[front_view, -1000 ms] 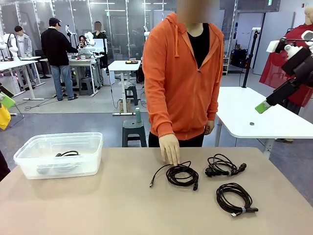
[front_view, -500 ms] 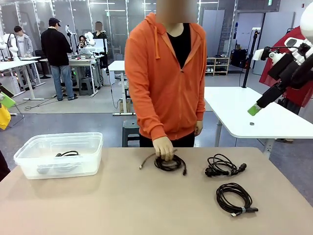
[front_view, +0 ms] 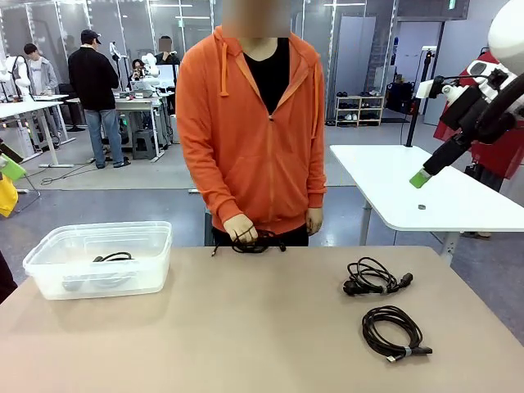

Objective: Organize and store the cables.
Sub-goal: Place the Power Cable into the Organizing box.

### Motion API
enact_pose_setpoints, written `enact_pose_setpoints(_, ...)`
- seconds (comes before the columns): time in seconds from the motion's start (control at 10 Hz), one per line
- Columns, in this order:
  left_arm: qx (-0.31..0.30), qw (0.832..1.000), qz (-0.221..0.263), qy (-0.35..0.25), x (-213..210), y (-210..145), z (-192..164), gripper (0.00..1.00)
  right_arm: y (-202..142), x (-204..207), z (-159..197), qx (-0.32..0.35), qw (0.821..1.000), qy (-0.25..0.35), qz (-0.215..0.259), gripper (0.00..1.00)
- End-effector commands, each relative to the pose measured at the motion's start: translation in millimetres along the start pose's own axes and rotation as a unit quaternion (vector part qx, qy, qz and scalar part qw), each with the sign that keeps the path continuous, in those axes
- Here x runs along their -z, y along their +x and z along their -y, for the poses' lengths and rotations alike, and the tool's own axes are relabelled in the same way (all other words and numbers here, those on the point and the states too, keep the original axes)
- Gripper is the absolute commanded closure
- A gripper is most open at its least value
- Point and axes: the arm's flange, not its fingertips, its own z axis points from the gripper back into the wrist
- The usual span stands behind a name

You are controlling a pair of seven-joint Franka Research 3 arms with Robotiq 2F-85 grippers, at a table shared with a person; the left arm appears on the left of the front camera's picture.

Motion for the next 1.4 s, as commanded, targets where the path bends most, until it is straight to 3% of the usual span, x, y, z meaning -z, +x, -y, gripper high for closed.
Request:
enact_pose_setpoints(0.0, 0.003, 1.000, 0.000, 0.001, 0.0, 0.1, 0.0, 0.00, 6.9, 14.8, 11.6, -0.019, 1.000, -0.007, -0.021, 0.00)
enact_pose_setpoints(0.3, 0.003, 1.000, 0.000, 0.001, 0.0, 0.1, 0.0, 0.00, 9.9, 44.8, 24.5, -0.035, 0.997, -0.038, -0.048, 0.00)
enact_pose_setpoints(0.8, 0.003, 1.000, 0.000, 0.001, 0.0, 0.1, 0.0, 0.00, -0.4, 95.0, 46.3, -0.114, 0.990, -0.014, -0.079, 0.00)
enact_pose_setpoints(1.3, 0.003, 1.000, 0.000, 0.001, 0.0, 0.1, 0.0, 0.00, -15.5, 156.0, 50.6, -0.253, 0.958, 0.060, -0.123, 0.00)
